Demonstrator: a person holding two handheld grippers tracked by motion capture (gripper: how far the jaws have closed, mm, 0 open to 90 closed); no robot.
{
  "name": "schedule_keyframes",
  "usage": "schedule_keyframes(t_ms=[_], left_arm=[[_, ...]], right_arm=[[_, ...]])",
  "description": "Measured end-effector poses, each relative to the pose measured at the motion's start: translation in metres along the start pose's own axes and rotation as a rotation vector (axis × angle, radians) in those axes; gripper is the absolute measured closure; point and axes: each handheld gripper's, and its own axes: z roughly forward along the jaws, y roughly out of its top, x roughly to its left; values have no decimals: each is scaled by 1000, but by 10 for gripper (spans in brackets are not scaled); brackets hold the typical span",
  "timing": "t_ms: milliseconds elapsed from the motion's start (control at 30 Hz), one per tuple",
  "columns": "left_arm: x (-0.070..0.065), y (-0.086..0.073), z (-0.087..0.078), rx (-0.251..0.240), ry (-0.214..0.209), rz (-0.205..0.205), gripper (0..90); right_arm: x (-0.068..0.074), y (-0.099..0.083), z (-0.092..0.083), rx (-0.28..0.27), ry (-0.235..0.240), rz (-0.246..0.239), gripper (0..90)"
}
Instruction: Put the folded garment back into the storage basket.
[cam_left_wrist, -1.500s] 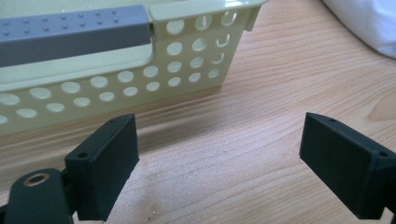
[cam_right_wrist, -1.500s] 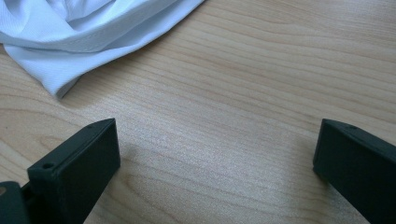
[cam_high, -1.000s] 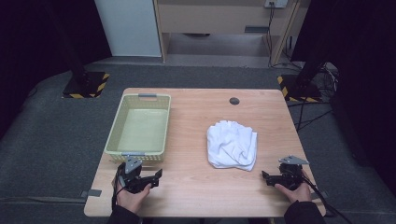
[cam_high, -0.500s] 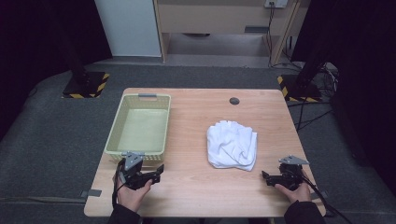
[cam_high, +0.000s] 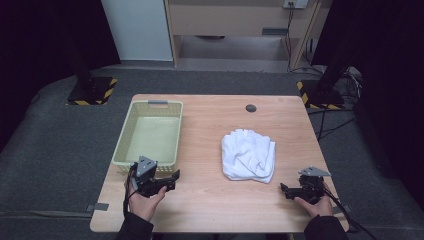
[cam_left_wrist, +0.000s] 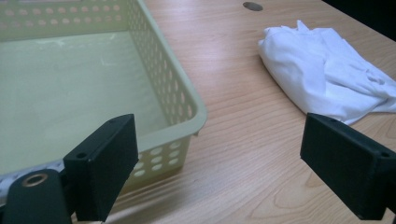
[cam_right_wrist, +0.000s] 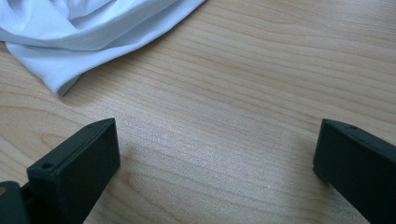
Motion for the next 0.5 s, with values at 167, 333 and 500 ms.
schedule_keyframes(t_ms=[167, 333, 500], left_arm=[[-5, 9, 5, -12, -16, 6, 106], [-9, 16, 11, -19, -31, 11, 107], [-13, 22, 15, -23, -48, 11, 114]], right_arm=[[0, 0, 0, 0, 0, 0, 7], [0, 0, 0, 0, 0, 0, 7], [0, 0, 0, 0, 0, 0, 7]])
